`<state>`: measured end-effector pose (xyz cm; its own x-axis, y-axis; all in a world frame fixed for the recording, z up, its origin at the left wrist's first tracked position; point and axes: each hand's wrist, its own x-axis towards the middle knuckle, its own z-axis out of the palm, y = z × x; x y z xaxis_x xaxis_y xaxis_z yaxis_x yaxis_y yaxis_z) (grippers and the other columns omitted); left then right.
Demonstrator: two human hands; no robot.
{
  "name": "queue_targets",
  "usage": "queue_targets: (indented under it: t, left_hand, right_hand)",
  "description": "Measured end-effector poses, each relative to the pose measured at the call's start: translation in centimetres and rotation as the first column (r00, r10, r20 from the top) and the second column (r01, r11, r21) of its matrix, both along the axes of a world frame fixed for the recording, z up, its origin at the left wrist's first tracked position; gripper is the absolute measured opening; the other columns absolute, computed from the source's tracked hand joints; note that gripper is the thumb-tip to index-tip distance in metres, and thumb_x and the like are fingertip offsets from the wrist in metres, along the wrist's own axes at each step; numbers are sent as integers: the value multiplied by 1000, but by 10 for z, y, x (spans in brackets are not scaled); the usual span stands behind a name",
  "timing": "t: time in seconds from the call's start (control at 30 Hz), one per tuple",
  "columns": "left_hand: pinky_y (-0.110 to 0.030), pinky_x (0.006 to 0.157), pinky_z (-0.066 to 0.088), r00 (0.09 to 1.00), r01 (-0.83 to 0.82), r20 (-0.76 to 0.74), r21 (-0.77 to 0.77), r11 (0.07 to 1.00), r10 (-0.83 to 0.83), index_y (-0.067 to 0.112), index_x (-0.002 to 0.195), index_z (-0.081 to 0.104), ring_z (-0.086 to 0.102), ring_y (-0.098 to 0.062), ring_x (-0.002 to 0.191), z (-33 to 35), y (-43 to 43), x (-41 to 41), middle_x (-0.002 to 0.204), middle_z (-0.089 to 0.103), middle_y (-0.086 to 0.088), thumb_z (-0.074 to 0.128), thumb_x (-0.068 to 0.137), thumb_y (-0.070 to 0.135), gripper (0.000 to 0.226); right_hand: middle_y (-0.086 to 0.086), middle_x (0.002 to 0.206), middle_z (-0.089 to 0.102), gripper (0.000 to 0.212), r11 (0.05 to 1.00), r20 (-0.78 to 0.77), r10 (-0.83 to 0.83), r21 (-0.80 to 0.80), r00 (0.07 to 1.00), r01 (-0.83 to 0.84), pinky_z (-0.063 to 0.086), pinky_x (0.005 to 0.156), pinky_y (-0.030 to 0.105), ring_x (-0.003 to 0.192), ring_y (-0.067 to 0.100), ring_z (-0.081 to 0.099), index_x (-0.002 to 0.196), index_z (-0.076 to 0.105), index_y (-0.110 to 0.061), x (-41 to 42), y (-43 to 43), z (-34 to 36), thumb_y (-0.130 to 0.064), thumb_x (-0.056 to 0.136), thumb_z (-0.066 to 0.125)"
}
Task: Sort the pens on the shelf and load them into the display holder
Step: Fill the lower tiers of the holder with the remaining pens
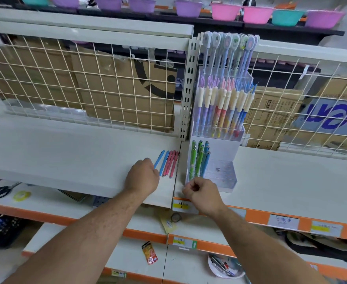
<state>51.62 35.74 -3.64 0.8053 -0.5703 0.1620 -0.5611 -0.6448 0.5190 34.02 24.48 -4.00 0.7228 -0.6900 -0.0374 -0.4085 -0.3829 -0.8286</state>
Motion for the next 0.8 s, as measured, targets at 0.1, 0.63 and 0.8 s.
queue_targets:
  t: [0.1,0.63,0.8]
  left_hand:
    - [-28,58,44,998,-2,-57,65,998,6,14,93,57,57,-17,74,3,-11,11,88,61,-2,58,96,29,16]
    - [-26,49,38,998,11,-67,327,945,12,9,103,59,56,-19,72,3,-36,28,80,53,-1,64,88,14,17]
    - [-26,52,42,998,10,-61,403,915,16,10,108,63,56,-18,69,8,-32,29,77,54,-1,62,88,16,21]
  right_hand:
    - [-17,71,69,15,1000,16,-14,-6,1000,14,42,54,7,65,-6,62,72,67,-19,2,0,-6,-23,85,73]
    - [-23,60,65,28,996,103,-84,27,991,82,42,54,5,60,-10,61,60,62,-22,3,-1,-13,-14,86,69]
    - [-23,59,64,29,997,102,-81,27,991,78,42,53,5,60,-9,60,60,61,-21,3,0,-13,-14,87,69]
